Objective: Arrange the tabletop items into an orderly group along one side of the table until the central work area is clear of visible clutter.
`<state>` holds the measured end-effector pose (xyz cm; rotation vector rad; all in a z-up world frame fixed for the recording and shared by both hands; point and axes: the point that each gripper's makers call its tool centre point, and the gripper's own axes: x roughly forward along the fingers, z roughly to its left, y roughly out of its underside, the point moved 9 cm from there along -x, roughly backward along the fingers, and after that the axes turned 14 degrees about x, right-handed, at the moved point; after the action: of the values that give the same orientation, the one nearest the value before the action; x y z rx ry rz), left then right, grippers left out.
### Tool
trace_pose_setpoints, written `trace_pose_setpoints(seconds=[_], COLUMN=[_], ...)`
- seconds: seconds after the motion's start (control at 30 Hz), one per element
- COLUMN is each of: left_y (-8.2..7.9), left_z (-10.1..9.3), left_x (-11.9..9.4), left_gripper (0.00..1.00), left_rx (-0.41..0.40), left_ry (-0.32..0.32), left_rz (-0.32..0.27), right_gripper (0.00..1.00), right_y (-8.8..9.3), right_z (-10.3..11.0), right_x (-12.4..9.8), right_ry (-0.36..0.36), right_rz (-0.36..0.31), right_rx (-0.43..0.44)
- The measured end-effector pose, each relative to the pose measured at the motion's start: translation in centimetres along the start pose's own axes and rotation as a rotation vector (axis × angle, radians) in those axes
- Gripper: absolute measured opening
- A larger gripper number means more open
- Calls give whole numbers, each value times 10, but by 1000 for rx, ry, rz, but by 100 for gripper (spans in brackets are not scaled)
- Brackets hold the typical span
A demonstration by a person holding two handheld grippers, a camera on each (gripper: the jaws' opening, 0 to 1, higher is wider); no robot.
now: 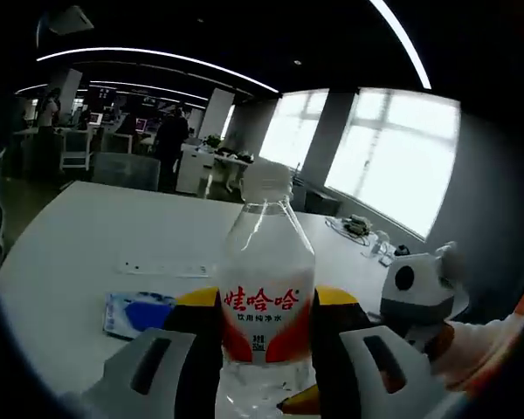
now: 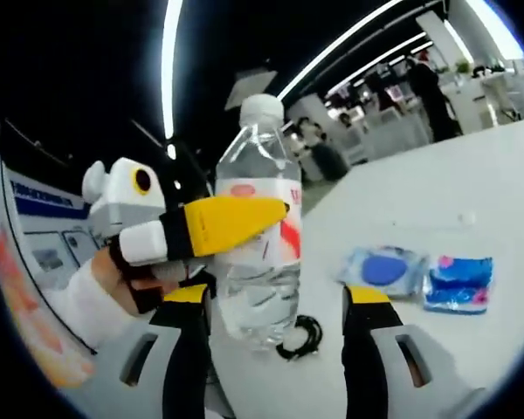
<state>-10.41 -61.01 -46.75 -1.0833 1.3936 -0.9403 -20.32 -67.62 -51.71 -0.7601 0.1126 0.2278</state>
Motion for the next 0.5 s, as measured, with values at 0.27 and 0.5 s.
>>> trace_pose_setpoints(seconds=[0.27,0.5], left_y=[-1,-3], left_z=[-7,-5], left_x=[1,-3], left_gripper=[38,38], left_rx=[-3,6], left_ry=[18,26], left_rz=[-9,-11], right_gripper=[49,39], right_y=[-1,0], right_z=[4,12], right_x=[5,8], right_ry=[-12,-35], right_rz=[14,4], right_rx=[-51,-100])
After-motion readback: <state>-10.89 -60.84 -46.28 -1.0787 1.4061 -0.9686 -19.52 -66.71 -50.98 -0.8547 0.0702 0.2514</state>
